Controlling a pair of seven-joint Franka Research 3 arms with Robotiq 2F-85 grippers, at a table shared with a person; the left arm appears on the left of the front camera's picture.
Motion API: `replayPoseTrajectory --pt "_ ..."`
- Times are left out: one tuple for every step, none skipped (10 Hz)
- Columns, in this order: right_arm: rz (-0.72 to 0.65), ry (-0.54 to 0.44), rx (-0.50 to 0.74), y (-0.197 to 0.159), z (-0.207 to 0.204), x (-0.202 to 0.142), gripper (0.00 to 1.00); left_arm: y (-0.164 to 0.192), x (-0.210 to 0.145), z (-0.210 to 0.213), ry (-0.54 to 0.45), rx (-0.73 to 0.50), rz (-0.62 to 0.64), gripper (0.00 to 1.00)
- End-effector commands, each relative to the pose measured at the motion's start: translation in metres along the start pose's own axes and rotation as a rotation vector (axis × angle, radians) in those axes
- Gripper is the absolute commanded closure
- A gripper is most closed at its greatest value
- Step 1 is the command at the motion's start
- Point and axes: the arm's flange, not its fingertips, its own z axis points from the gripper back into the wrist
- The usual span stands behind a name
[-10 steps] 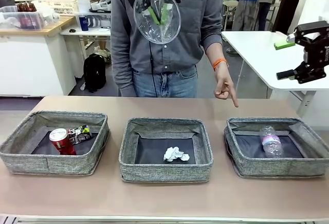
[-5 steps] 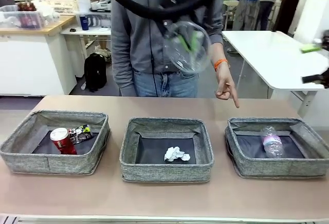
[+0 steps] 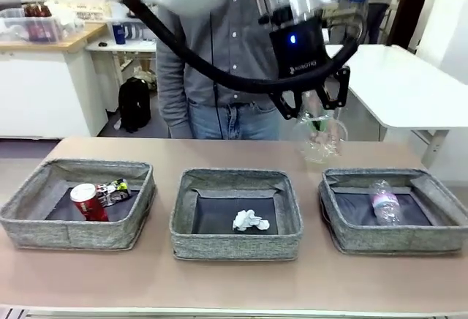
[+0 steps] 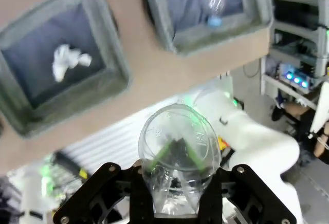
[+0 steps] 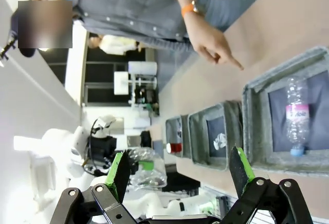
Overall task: Sort the waste into the appropriate baskets.
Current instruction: Place the picked waste into the Fabric basket indicated by the person.
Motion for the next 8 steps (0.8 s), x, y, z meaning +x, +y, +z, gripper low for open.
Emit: replayPoseTrajectory --pt "0.032 -0.029 0.044 -0.021 0.022 -0.025 0.0 -0.018 0.051 -0.017 -0.07 -0.018 -0.101 0.93" --pt "0.027 -0.04 0.064 -0.041 0.042 -0.037 0.0 -0.029 0.074 -0.038 -0.063 -0.057 -0.131 0.93" --pt "0.031 -0.057 0.102 -0.054 0.058 -0.047 0.0 -0.04 0.089 -0.059 -0.07 -0.063 -0.137 0.93" --pt "0.046 -0.075 0.179 -0.065 0.071 -0.056 0.0 -0.054 0.102 -0.081 -0.083 -0.052 -0.134 0.93" --pt "-0.003 -0.063 0.074 -0.039 0.044 -0.034 0.0 -0.07 0.115 -0.104 -0.067 0.001 -0.141 0.93" --pt "-0.003 -0.063 0.074 -0.039 0.044 -0.034 0.0 -0.085 0.127 -0.128 -0.042 0.053 -0.163 0.93" --pt "-0.003 -0.063 0.074 -0.039 0.044 -0.034 0.0 -0.091 0.135 -0.144 -0.027 0.125 -0.179 0.93" --pt "-0.003 -0.063 0.074 -0.039 0.044 -0.034 0.0 -0.093 0.134 -0.158 0.027 0.114 -0.187 0.93"
